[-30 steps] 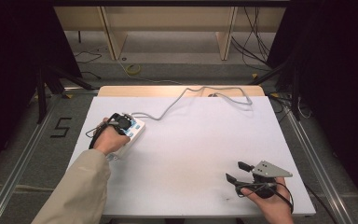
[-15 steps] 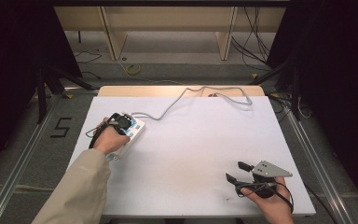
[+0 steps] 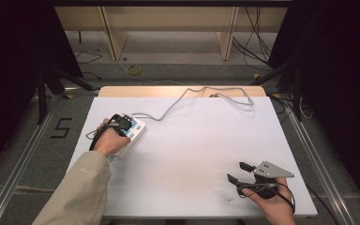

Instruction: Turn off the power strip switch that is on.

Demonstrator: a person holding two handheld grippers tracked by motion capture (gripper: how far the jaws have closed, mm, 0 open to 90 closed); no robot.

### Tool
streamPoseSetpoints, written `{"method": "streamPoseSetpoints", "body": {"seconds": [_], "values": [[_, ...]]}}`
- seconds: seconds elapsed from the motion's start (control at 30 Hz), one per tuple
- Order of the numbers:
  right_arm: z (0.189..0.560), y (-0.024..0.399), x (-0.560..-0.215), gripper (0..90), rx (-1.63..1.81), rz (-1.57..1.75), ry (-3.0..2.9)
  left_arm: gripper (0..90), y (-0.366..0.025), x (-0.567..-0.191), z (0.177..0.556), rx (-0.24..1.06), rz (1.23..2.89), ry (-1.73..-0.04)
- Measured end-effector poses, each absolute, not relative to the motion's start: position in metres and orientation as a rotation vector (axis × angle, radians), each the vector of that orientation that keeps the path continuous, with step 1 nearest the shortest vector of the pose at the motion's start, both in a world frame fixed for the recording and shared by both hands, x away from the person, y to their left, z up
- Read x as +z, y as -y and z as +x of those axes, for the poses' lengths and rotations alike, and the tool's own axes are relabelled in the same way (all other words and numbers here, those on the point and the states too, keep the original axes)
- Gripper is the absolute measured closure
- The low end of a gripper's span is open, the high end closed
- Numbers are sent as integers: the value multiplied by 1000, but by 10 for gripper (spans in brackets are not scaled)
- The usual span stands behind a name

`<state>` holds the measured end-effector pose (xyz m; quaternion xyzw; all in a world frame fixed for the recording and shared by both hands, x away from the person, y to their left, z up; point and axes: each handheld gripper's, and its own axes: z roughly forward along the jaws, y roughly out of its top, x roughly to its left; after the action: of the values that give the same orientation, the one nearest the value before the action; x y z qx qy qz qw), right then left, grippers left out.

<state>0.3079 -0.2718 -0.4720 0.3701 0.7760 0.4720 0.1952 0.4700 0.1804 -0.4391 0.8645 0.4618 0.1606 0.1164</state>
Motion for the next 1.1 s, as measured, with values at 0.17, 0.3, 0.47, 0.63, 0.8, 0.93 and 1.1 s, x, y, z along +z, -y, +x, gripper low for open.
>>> {"method": "streamPoseSetpoints", "body": {"seconds": [0.17,0.3,0.47,0.63,0.8,0.93,1.1], "values": [[308,272,-472,334,1322,1038,-2175,897,-183,-440,468,471,2506,-1357],[308,272,-472,334,1322,1038,-2175,897,-183,-441,465,489,2485,-1357],[308,272,-472,334,1323,1037,-2175,896,-184,-440,465,477,2480,-1356],[308,272,-472,335,1325,1041,-2172,897,-183,-441,464,484,2475,-1359],[309,272,-472,335,1327,1037,-2171,896,-184,-441,463,485,2467,-1360],[309,273,-472,335,1326,1039,-2171,896,-186,-441,462,485,2435,-1371],[308,273,-471,335,1328,1041,-2169,897,-193,-439,461,473,2389,-1385]]}}
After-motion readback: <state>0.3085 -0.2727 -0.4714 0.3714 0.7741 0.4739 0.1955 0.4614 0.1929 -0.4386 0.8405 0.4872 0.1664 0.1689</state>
